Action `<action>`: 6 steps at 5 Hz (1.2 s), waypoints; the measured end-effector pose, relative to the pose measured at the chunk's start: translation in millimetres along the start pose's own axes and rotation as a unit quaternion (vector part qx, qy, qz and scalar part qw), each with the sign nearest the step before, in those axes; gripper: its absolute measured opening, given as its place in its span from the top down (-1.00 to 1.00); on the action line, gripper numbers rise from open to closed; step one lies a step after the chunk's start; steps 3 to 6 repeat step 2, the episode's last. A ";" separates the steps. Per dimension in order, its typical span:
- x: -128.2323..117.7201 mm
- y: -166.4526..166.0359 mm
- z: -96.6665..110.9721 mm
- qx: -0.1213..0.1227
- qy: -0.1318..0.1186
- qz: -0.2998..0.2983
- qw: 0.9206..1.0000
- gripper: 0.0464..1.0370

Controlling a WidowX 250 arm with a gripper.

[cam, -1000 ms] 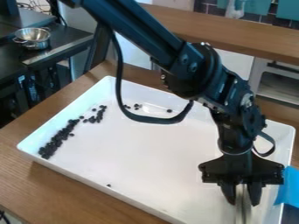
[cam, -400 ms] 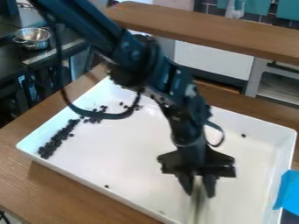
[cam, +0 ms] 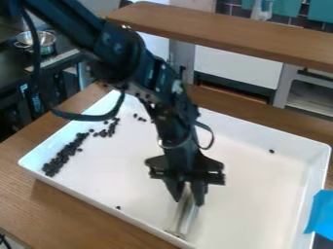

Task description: Sweep into pile

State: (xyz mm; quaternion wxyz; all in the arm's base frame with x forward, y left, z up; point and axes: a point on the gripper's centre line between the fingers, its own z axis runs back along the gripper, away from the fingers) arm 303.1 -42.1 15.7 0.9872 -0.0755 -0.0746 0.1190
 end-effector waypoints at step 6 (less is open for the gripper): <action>9.8 39.0 4.0 0.028 0.002 -0.009 1.000 0.34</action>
